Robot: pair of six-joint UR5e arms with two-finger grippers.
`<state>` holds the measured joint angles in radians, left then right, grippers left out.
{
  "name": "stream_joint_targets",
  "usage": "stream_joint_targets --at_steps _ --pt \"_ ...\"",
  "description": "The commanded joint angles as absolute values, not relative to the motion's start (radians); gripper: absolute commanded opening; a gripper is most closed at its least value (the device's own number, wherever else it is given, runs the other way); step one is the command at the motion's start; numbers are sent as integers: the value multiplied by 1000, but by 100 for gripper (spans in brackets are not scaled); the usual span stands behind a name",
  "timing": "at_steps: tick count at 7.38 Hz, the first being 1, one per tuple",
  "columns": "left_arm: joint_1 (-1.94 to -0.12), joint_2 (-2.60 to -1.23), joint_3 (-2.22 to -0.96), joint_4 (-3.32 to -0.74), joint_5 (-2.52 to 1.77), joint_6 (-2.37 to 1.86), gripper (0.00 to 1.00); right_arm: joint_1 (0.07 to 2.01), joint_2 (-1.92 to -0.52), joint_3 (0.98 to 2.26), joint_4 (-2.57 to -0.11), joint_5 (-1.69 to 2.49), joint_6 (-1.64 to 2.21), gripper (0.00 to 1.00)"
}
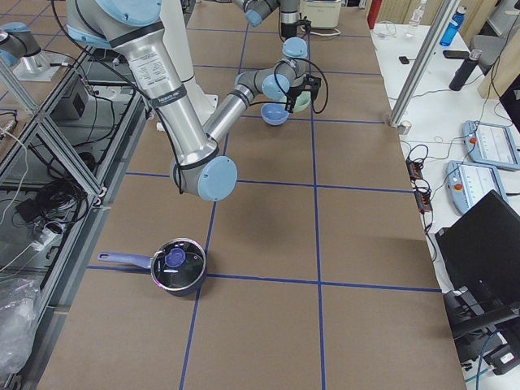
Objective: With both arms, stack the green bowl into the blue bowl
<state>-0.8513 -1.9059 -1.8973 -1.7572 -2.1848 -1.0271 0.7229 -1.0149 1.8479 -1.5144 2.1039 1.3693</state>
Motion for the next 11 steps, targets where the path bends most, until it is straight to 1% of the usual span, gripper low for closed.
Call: stream_joint_targets --at_steps 1,2,3,4,6,8,11 --pt "-1102 -1679 -1925 -1769 -2330 -643 97 622 -945 1816 -1514 2008 1469 0" --pt "-1191 -1607 -1913 -1767 -2362 -474 97 576 -908 1777 -1513 1968 1498 0" --pt "-1227 -1556 -1910 -1772 -2358 -409 97 533 -901 1758 -1508 1929 1503 0" --pt "-1258 -1524 -1913 -1787 -2355 -375 97 520 -932 1767 -1502 1927 1499 0" --pt "-1278 -1426 -1907 -1918 -2352 -383 98 512 -974 1778 -1499 1933 1488 0" --pt "-1278 -1425 -1907 -1927 -2350 -387 98 486 -999 1767 -1464 1927 1482 0" --pt "-1278 -1425 -1905 -1927 -2350 -387 98 482 -994 1717 -1382 1925 1483 0"
